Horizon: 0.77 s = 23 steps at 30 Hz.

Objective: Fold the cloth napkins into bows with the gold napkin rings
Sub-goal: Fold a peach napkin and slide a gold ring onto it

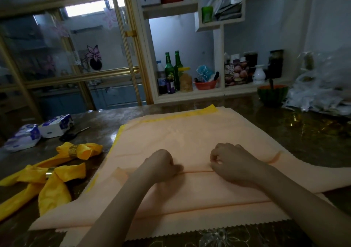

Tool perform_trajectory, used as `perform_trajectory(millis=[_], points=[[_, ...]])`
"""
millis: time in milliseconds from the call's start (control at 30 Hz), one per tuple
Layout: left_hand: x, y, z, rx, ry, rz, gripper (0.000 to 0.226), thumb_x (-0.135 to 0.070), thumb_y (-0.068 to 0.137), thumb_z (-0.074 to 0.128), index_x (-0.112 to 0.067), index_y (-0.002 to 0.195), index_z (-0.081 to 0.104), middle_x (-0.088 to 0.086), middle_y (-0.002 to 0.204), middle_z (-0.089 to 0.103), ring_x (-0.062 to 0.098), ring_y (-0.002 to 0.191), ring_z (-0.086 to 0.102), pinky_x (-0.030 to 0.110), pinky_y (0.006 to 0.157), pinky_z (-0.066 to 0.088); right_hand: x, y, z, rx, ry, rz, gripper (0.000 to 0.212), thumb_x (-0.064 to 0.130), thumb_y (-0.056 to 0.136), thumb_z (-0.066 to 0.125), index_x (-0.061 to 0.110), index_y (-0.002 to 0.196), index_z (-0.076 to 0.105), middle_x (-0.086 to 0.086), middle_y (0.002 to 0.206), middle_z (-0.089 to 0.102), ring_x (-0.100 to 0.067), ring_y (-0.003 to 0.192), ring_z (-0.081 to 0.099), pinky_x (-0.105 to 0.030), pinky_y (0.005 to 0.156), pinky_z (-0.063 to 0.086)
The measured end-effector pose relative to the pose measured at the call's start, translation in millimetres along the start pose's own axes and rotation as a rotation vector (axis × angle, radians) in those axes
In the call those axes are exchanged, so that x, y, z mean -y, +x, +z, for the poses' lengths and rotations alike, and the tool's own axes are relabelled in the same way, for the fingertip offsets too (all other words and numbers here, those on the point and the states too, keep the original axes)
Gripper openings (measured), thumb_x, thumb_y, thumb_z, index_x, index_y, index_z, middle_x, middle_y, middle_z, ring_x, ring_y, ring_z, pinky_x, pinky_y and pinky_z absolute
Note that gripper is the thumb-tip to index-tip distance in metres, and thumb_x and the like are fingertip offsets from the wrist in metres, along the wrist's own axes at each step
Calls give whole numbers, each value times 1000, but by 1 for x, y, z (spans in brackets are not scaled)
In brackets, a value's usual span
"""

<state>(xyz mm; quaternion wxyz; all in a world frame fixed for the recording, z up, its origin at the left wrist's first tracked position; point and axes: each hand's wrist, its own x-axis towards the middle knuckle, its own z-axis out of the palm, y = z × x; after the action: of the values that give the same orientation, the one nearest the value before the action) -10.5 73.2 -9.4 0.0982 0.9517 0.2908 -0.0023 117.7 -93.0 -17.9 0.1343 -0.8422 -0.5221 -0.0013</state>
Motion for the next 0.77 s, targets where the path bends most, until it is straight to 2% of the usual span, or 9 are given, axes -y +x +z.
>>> perform_trajectory(millis=[67,133,233,267,400,500,600,667,767], points=[[-2,0,2,-27,-27,-35,42,-44,88,58,-12,61,54,3,67,50,22,72,51,29,64,39,0,0,1,-26,-2,23,21,36,94,50,23,102,64,5,106,58,-14,96,51,-29,88,35],[-1,-1,2,-58,-75,-29,39,-44,88,58,-16,62,51,0,69,50,18,69,48,28,62,38,1,-1,2,-57,31,56,19,33,93,53,21,102,65,3,105,62,-15,94,55,-30,89,40],[2,-2,-4,-125,-174,45,17,-33,90,60,-16,90,59,3,96,60,18,85,54,29,75,43,5,-3,8,-100,23,71,20,31,95,50,19,107,61,0,111,60,-17,98,53,-33,89,41],[1,-2,-6,-117,-183,76,17,-29,89,61,-14,99,62,4,103,62,19,91,57,27,79,44,6,-4,11,-114,14,68,20,29,97,47,20,111,58,1,115,58,-17,102,51,-33,91,39],[-1,-6,-8,-21,-135,174,21,-20,90,60,-13,108,69,4,111,66,15,101,59,21,86,44,2,-13,27,-160,-55,36,39,15,99,37,26,136,43,3,132,48,-18,116,44,-32,94,30],[-1,-10,-11,18,-114,179,22,-20,89,62,-15,110,68,3,109,65,12,94,58,16,79,43,1,-18,28,-238,-51,7,36,14,98,41,28,129,52,7,125,53,-17,110,47,-31,94,33],[-4,-13,-13,40,-89,189,22,-18,86,64,-15,107,66,1,101,62,10,85,52,17,72,41,2,-22,27,-291,-37,-19,28,12,95,43,30,112,56,10,113,55,-16,103,48,-32,93,38],[-8,-15,-13,25,-71,190,20,-15,84,65,-16,103,63,-4,92,54,11,82,49,20,69,38,4,-23,26,-275,-9,-29,23,9,92,44,30,100,51,11,103,53,-16,97,48,-32,91,40],[-13,-18,-12,54,-76,185,15,-11,83,62,-16,97,60,-5,87,48,13,80,47,21,68,37,5,-28,18,-213,22,-36,20,12,89,47,29,98,52,11,102,50,-14,96,48,-29,91,37]])
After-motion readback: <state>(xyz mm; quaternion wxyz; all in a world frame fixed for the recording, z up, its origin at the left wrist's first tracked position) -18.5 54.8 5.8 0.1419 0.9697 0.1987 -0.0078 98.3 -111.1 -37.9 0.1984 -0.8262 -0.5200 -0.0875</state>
